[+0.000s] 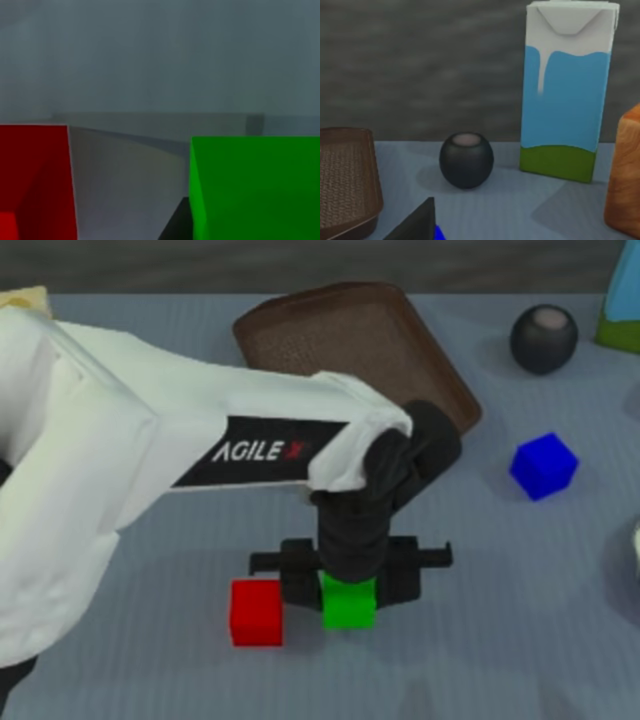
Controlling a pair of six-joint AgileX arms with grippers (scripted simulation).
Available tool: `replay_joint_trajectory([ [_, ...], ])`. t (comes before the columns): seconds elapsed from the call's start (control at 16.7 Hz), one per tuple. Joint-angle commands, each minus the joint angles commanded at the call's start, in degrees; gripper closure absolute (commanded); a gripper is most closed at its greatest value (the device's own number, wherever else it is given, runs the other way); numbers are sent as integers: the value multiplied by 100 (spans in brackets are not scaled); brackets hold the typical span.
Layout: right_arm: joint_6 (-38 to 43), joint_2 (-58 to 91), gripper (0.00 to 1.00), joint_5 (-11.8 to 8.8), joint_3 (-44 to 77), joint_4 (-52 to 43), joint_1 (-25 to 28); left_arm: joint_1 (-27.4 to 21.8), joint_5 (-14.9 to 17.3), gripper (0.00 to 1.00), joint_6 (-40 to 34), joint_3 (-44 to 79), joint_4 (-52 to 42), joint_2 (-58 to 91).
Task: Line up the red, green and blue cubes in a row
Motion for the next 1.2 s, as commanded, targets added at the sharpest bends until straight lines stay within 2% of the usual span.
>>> replay_joint_trajectory([
  [0.06,0,0,0,0,0,0,0,0,0,100,0,0,0,0],
  [0.84,0,0,0,0,0,0,0,0,0,2,0,0,0,0],
  [1.2,0,0,0,0,0,0,0,0,0,0,0,0,0,0],
])
